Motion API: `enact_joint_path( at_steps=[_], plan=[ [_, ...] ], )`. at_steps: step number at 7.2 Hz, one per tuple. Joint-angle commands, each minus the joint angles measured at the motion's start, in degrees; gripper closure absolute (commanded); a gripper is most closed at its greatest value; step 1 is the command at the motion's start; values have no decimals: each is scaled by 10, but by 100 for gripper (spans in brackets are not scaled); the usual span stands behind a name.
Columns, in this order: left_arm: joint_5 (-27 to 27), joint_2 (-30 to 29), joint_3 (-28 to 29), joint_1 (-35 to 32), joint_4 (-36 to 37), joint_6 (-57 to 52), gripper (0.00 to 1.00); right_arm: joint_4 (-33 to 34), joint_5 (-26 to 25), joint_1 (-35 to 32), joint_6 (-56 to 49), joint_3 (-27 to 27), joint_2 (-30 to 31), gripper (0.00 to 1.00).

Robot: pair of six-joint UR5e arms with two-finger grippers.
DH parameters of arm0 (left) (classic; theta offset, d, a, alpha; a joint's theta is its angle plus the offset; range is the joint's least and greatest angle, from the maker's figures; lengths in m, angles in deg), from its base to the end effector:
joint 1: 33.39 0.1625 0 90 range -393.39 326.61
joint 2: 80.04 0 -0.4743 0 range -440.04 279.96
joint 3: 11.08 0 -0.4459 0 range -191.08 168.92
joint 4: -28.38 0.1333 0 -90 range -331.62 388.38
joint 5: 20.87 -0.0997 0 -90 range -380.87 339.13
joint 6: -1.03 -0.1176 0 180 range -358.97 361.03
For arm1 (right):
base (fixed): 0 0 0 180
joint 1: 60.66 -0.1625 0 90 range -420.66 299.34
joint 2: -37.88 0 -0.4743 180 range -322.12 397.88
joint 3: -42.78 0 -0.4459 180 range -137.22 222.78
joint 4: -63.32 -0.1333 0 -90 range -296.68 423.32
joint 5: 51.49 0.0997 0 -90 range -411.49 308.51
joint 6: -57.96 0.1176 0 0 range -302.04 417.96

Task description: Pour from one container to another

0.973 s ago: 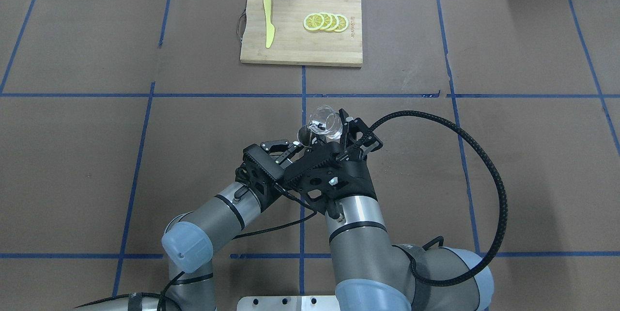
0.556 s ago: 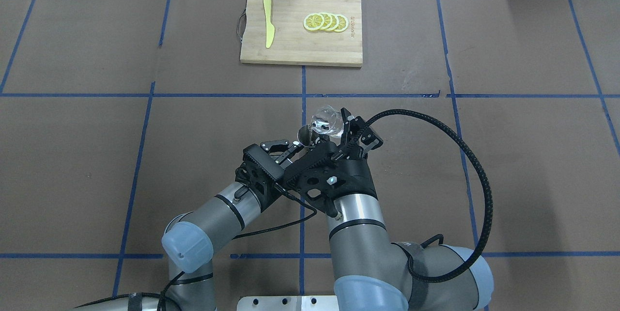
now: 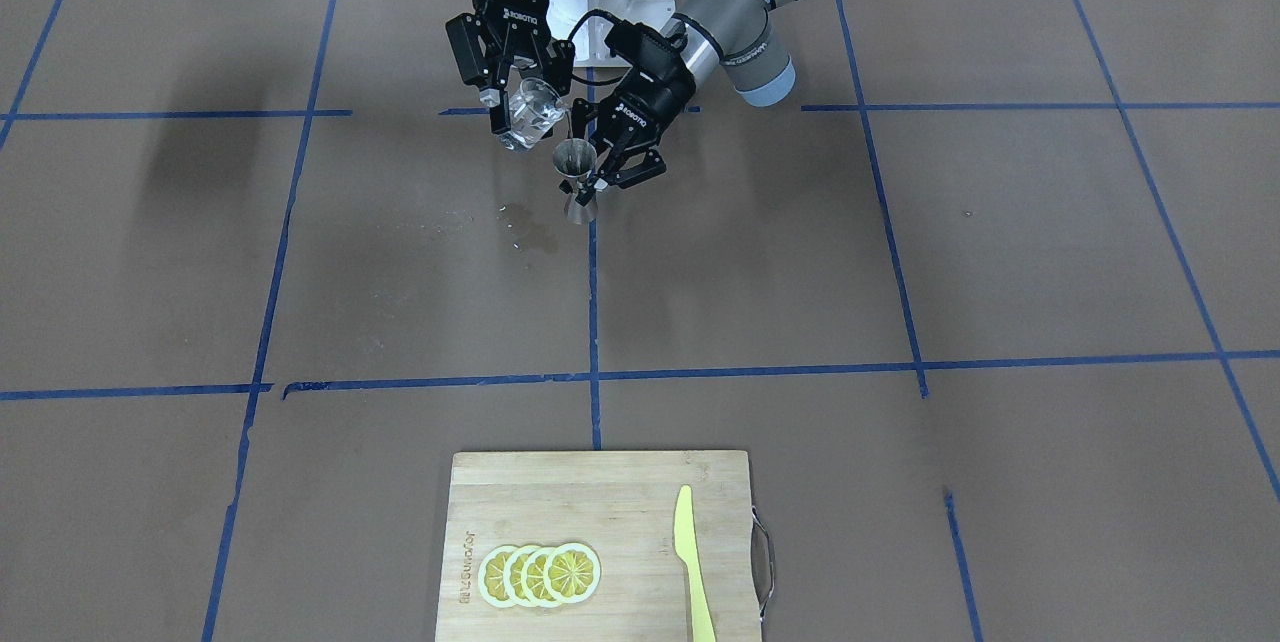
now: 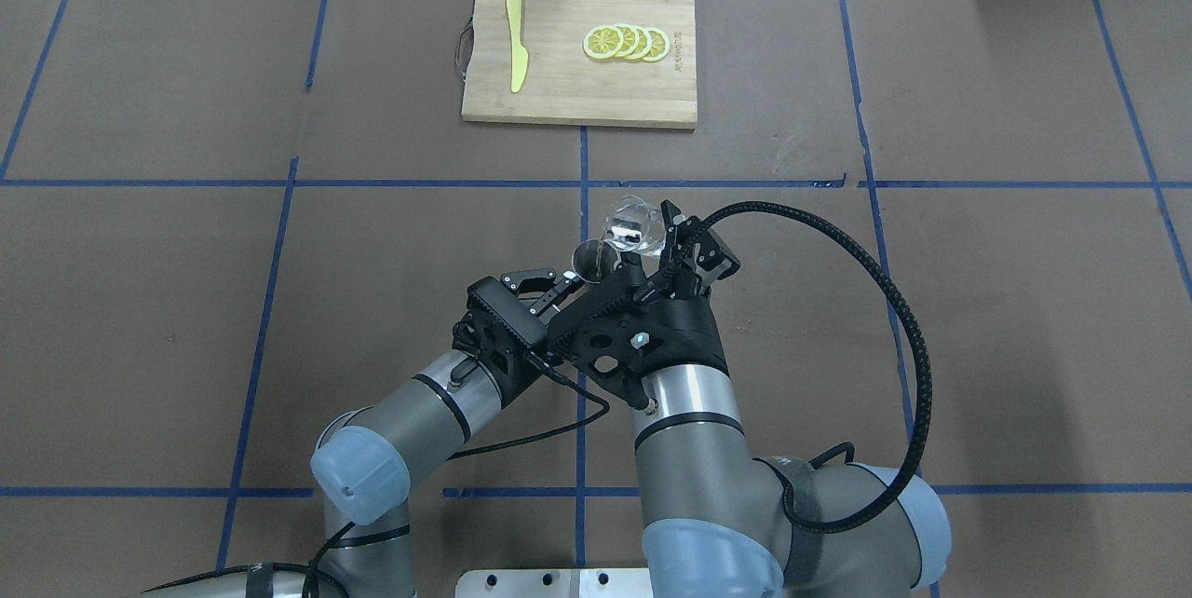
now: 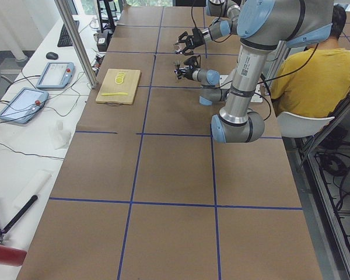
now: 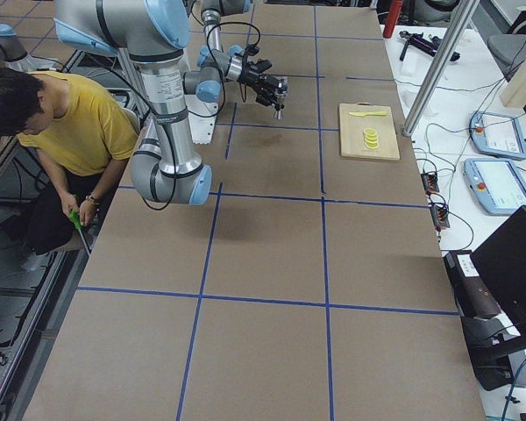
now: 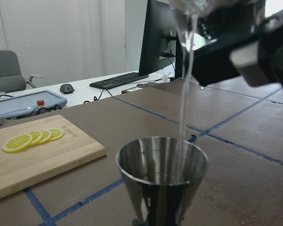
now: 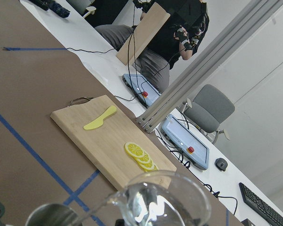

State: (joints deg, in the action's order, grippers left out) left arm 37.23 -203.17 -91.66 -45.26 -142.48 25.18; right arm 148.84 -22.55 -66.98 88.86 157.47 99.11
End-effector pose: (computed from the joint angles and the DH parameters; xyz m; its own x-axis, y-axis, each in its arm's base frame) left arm 0.6830 -0.3433 0.2588 0.5153 0.6833 -0.5173 0.5009 0.2497 0.8287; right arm -0.5653 -0.3003 0.1657 0.9492 -0.3126 0.0366 0.0468 0.2552 0.9658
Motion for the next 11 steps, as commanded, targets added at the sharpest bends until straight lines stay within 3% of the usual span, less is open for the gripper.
enact_joint_path(
  at_steps=[1,11],
  plan=[
    [0,-1,0,0,0,-1,100,1,0,-4,-23,0,0,100],
    [0,0,-1,0,0,-2,100,1,-2,-10,-133,0,0,100]
  ],
)
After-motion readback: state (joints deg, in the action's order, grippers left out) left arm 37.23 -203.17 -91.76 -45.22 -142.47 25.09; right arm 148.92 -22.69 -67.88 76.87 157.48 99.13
